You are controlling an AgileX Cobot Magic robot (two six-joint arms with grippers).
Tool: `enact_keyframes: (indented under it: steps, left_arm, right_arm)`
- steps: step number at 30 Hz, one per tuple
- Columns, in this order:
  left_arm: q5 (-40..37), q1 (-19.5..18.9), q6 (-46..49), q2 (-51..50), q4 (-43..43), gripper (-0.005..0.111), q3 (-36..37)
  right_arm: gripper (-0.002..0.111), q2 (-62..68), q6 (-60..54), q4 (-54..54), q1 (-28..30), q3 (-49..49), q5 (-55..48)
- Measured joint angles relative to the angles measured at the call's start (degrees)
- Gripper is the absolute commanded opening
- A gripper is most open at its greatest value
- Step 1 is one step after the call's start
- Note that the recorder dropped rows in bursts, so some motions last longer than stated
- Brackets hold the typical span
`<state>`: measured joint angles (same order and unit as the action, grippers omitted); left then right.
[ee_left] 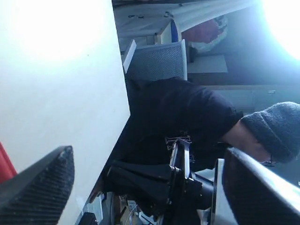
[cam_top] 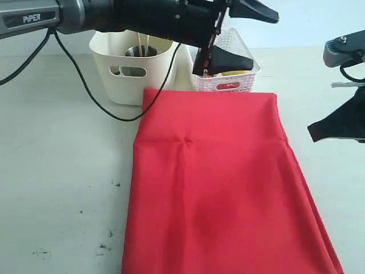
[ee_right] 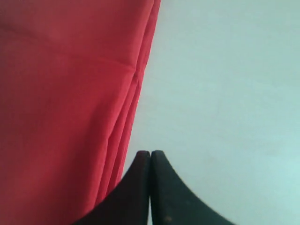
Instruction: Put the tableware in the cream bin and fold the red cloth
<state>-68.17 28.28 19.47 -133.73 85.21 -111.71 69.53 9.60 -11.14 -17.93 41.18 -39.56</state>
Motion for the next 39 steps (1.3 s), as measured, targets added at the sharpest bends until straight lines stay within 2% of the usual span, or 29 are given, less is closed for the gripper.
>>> enact_keyframes:
  steps: [4, 9, 18, 21, 24, 31, 35, 39]
  left_arm:
    - [-0.8, -1.6, 0.5, 0.0, -1.2, 0.078, 0.0]
    - [-0.9, -2.0, 0.4, 1.4, -10.3, 0.078, 0.0]
    - [-1.4, -2.0, -6.5, 8.4, -39.5, 0.077, 0.0]
    - [-1.4, -2.0, -11.3, 11.3, -49.9, 0.065, 0.0]
    - [-1.4, -2.0, -16.0, 14.2, -61.2, 0.047, 0.0]
    - [-1.5, -2.2, -20.7, 21.7, -74.4, 0.018, 2.6]
    - [-1.7, -2.3, -22.4, 26.5, -81.1, 0.002, 6.3]
    - [-1.8, -2.3, -24.3, 32.8, -87.5, 0.0, 12.0]
  right_arm:
    - [0.0, -0.7, -1.8, 3.2, 0.0, 0.0, 0.0]
    - [0.0, 0.9, -9.6, 13.1, 0.0, 0.0, 1.0]
    - [0.0, 8.6, -22.0, 28.5, 0.0, 0.0, 3.2]
    - [0.0, 11.5, -25.7, 32.1, 0.0, 0.0, 4.4]
    - [0.0, 14.6, -28.2, 34.8, 0.0, 0.7, 4.7]
    - [0.0, 22.1, -30.0, 36.2, -0.3, 6.2, 4.9]
    - [0.0, 25.5, -30.4, 36.2, -2.9, 9.9, 4.9]
    - [0.0, 28.9, -30.9, 36.2, -7.3, 13.9, 4.9]
